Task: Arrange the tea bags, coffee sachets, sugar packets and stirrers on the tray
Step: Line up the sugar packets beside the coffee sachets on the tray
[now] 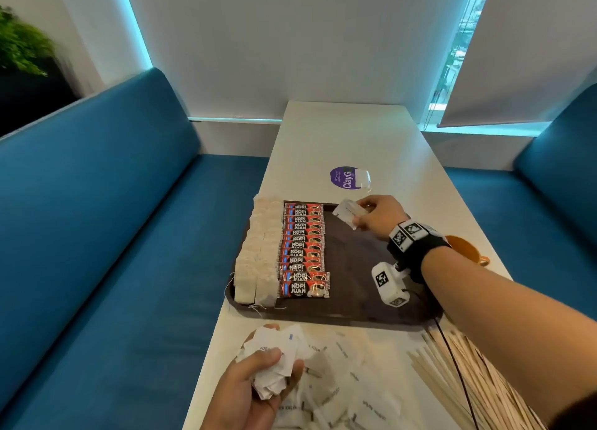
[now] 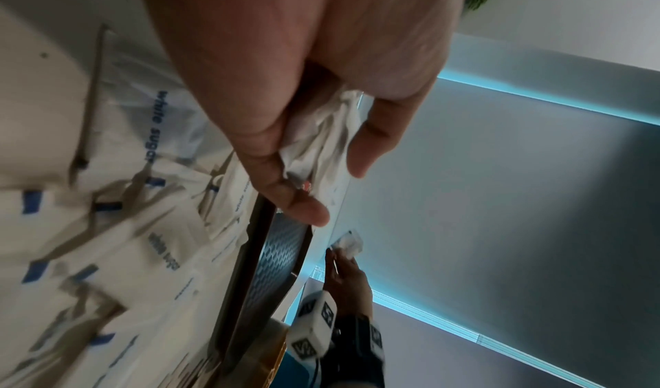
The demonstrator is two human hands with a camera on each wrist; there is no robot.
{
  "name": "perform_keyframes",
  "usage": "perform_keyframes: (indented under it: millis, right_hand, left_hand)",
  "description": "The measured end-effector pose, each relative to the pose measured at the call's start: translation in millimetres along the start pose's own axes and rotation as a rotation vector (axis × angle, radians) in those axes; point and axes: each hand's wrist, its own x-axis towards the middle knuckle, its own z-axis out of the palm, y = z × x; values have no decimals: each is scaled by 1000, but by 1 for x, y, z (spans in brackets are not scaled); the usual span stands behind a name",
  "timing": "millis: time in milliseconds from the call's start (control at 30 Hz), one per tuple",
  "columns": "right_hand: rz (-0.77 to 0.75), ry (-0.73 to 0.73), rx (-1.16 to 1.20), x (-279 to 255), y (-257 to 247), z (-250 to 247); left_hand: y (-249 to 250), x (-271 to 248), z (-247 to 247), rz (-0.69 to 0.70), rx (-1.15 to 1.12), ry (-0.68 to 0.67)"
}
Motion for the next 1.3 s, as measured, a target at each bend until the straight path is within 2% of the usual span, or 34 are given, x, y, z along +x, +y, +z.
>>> perform_keyframes:
  millis: [100, 200, 267, 333, 433, 467, 667, 767, 933, 1033, 1200, 1300]
  right_hand:
    - [10, -3, -106, 37, 4, 16]
    - [34, -32, -99, 65, 11, 27]
    - [58, -16, -62, 79, 16, 34]
    - [78, 11, -33, 91, 17, 38]
    - [75, 36, -35, 105, 15, 47]
    - [60, 49, -63, 108, 15, 50]
    - [12, 137, -119, 108, 15, 48]
    - [-2, 100, -40, 84, 2, 32]
    - [-98, -377, 283, -18, -32, 7]
    - [-45, -580, 419, -74, -35, 0]
    - [41, -635, 628, -126, -20, 7]
    - [50, -583, 667, -133, -13, 11]
  left_hand:
    - [7, 12, -11, -48, 88, -54]
    - [15, 16, -14, -111, 176, -116]
    - [20, 19, -18, -146, 136, -111]
    - [22, 28, -29, -206, 169, -34]
    - [25, 35, -54, -193, 118, 30]
    - [25, 36, -52, -190, 107, 7]
    - [32, 39, 0, -82, 81, -133]
    - [29, 52, 10, 22, 77, -112]
    - [32, 60, 31, 139, 27, -73]
    - [33, 59, 41, 155, 20, -101]
    - [30, 49, 52, 107, 51, -206]
    - [28, 44, 55, 83, 39, -229]
